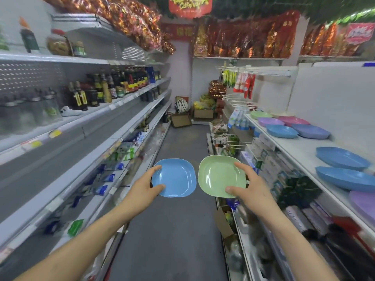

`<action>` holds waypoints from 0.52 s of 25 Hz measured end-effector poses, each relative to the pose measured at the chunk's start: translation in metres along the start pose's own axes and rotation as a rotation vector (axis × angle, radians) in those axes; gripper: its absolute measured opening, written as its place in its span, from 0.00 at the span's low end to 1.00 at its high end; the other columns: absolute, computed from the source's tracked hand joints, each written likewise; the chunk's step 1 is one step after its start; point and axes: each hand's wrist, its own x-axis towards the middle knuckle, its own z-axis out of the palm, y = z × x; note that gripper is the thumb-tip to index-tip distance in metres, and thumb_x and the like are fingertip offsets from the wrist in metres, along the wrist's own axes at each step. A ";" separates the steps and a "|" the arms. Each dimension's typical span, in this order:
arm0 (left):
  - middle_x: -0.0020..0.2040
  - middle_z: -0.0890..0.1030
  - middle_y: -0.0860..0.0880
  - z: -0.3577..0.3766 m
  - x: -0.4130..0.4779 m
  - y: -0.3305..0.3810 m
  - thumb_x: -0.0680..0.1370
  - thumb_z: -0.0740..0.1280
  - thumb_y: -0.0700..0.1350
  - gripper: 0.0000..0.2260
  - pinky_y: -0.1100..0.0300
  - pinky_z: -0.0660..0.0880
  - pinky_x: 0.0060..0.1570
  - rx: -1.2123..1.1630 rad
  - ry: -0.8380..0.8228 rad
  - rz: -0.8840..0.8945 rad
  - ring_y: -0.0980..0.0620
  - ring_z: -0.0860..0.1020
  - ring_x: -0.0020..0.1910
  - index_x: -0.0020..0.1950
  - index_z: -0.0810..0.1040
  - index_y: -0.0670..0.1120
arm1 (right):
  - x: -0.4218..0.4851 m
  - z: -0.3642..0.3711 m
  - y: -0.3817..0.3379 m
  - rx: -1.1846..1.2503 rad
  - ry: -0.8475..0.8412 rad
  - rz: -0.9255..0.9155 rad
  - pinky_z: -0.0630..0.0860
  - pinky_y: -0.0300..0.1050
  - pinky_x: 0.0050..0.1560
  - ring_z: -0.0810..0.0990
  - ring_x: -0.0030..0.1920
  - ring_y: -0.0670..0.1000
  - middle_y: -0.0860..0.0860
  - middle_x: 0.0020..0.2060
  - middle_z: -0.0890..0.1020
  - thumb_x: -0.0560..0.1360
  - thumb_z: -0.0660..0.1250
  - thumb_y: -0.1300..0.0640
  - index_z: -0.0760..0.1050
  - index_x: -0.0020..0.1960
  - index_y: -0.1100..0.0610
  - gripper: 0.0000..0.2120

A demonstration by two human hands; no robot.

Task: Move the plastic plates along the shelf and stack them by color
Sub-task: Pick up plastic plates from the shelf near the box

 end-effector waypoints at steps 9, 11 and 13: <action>0.53 0.77 0.52 -0.083 0.163 -0.042 0.80 0.68 0.45 0.26 0.61 0.72 0.39 0.031 -0.023 0.050 0.57 0.75 0.41 0.76 0.67 0.61 | 0.143 0.096 -0.028 -0.035 0.029 -0.014 0.68 0.45 0.60 0.70 0.67 0.48 0.40 0.67 0.73 0.71 0.78 0.58 0.66 0.75 0.40 0.38; 0.53 0.77 0.51 -0.097 0.194 -0.051 0.80 0.68 0.45 0.26 0.62 0.71 0.38 0.046 -0.028 0.078 0.57 0.74 0.40 0.77 0.67 0.59 | 0.167 0.115 -0.033 -0.023 0.048 -0.023 0.69 0.44 0.59 0.70 0.67 0.47 0.40 0.67 0.73 0.71 0.78 0.58 0.66 0.75 0.39 0.38; 0.53 0.77 0.51 -0.108 0.225 -0.063 0.81 0.68 0.44 0.25 0.62 0.70 0.38 0.042 -0.034 0.084 0.57 0.75 0.39 0.77 0.67 0.58 | 0.188 0.133 -0.033 -0.027 0.060 -0.012 0.69 0.42 0.57 0.70 0.66 0.46 0.39 0.67 0.73 0.71 0.78 0.59 0.66 0.75 0.38 0.38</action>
